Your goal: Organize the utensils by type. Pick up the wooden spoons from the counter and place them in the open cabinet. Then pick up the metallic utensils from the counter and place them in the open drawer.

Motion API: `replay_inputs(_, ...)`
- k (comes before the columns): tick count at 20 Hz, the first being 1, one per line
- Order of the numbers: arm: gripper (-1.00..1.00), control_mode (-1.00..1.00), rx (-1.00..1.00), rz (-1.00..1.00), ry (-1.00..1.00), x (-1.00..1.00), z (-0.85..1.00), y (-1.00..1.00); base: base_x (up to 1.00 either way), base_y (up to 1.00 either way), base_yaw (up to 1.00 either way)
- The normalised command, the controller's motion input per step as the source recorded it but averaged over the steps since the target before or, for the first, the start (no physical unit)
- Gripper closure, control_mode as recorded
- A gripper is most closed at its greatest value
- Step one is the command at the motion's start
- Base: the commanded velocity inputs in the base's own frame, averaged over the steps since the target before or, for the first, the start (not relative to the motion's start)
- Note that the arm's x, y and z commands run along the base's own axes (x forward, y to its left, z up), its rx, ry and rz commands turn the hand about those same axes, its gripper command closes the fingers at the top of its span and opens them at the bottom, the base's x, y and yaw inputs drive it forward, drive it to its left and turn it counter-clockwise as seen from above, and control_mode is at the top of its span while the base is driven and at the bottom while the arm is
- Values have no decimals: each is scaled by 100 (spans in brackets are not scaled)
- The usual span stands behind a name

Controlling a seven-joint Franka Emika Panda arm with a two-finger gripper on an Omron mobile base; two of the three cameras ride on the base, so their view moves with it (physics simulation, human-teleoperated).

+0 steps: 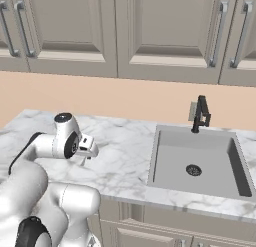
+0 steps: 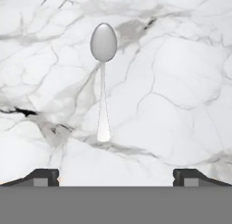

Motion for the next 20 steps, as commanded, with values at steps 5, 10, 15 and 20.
replay_inputs(5,-100,-100,0,0,2,49,-23,4,0,0,0)
replay_inputs(10,-100,-100,0,0,2,34,-36,7,0,0,0)
replay_inputs(15,-100,-100,0,0,1,23,-35,5,0,0,0)
replay_inputs(20,-100,-100,0,0,0,18,-30,0,0,0,0)
